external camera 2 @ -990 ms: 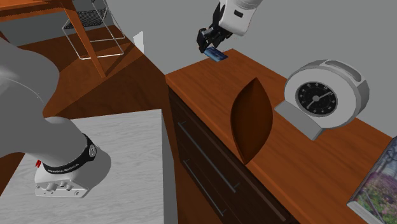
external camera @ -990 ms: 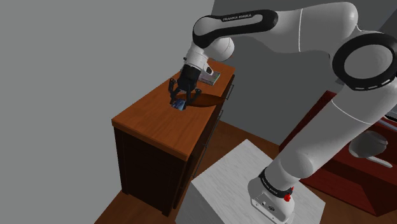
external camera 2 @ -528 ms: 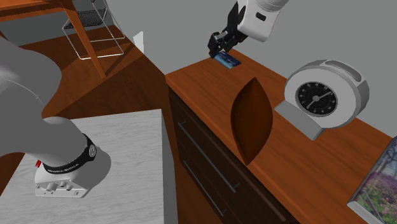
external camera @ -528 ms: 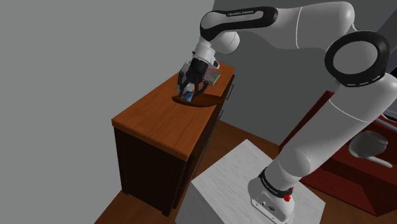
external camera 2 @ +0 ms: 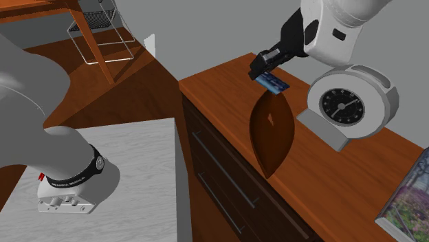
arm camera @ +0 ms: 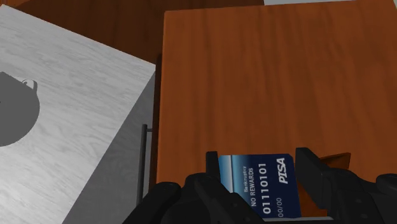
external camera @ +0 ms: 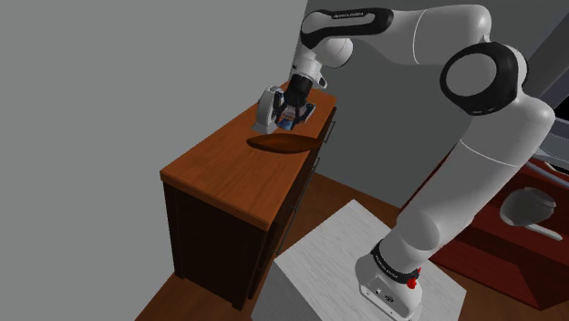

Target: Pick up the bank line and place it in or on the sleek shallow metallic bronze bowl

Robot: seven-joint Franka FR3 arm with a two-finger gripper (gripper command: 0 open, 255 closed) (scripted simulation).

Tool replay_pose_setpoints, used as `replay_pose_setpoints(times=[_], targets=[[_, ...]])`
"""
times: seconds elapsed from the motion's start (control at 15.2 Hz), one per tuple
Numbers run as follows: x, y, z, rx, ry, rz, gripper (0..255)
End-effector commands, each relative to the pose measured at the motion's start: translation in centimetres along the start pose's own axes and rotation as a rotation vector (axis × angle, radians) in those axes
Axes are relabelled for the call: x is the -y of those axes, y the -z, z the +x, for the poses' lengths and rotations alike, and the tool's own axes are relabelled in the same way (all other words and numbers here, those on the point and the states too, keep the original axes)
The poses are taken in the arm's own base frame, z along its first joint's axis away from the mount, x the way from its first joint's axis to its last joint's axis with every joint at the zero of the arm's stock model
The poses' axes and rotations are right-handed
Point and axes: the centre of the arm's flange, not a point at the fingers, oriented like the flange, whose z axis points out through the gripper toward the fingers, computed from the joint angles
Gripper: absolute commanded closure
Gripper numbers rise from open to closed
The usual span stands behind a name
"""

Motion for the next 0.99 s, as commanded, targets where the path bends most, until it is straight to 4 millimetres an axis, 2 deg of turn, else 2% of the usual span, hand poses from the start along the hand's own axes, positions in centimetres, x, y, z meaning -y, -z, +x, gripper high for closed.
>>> replay_pose_setpoints(times=[0.0,0.13,0.92], targets=[[-0.5,1.5,1.9,0.0,0.0,-0.001,255],[-0.9,3.1,3.9,0.0,0.0,-0.001,255],[-1.0,-2.2,7.4,0.0,0.0,-0.001,255]])
